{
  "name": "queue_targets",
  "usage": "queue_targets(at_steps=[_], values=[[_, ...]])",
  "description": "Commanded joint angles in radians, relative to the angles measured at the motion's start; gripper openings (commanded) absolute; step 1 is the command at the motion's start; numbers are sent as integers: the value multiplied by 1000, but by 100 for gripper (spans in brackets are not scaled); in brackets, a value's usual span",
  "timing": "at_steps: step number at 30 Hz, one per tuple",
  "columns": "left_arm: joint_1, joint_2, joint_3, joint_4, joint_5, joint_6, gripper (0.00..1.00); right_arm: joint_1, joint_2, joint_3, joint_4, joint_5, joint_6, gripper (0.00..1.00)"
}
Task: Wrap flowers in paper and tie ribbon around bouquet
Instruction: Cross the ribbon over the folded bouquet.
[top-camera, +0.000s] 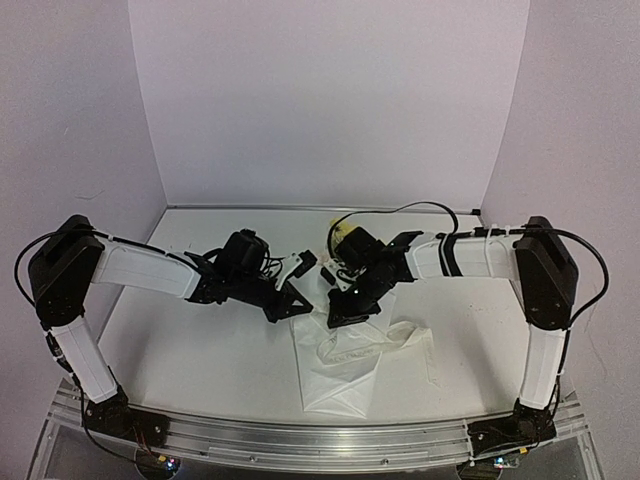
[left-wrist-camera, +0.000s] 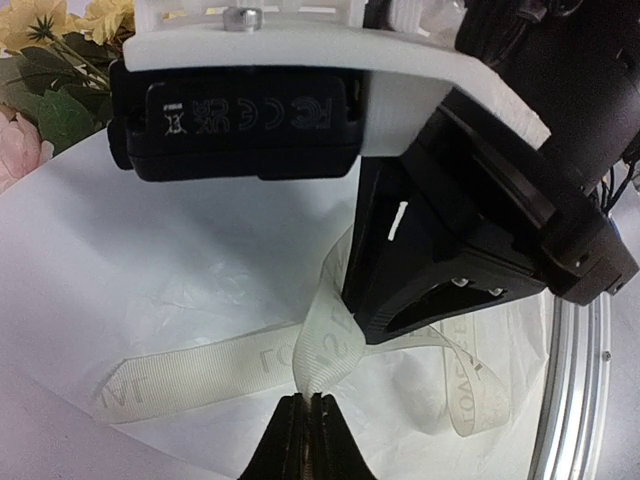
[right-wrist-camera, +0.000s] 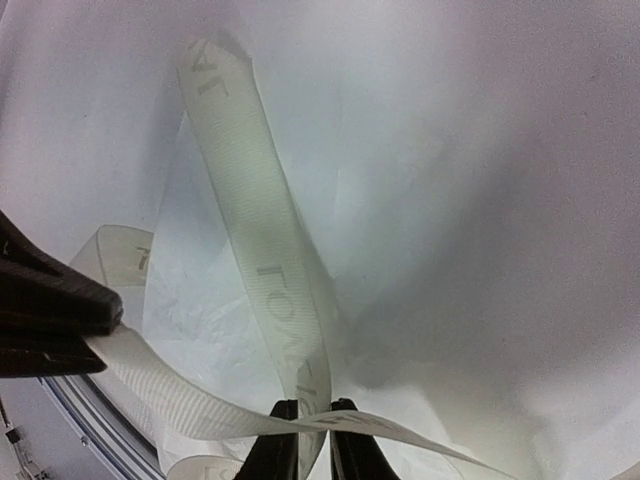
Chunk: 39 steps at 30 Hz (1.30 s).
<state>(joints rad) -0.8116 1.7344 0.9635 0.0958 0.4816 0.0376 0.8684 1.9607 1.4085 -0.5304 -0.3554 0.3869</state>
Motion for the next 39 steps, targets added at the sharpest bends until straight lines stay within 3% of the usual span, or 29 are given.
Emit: queue_targets(at_steps=[1,6,11,17,21,30,39], values=[[2,-6,-8,15,-29,-55,11,-2,-72,-31,49,1,21,13],[2,-26,-21,19,-59,-82,30,-2,-139,-74,56,5,24,17],[-1,-60,-36,32,-98,-116,41,-1,-209,-111,59,9,23,18],[0,-113,-36,51,-216,-244,44,-1,-282,-158,55,66,10,24],[1,-122,6,-16,-323,-386,49,-4,-338,-198,27,135,15,36],[-9,-51,103,-153,-372,-717,50,-24,-496,-348,-11,270,71,50],[-38,39,225,-303,-472,-803,51,-36,-595,-457,-31,326,75,55]])
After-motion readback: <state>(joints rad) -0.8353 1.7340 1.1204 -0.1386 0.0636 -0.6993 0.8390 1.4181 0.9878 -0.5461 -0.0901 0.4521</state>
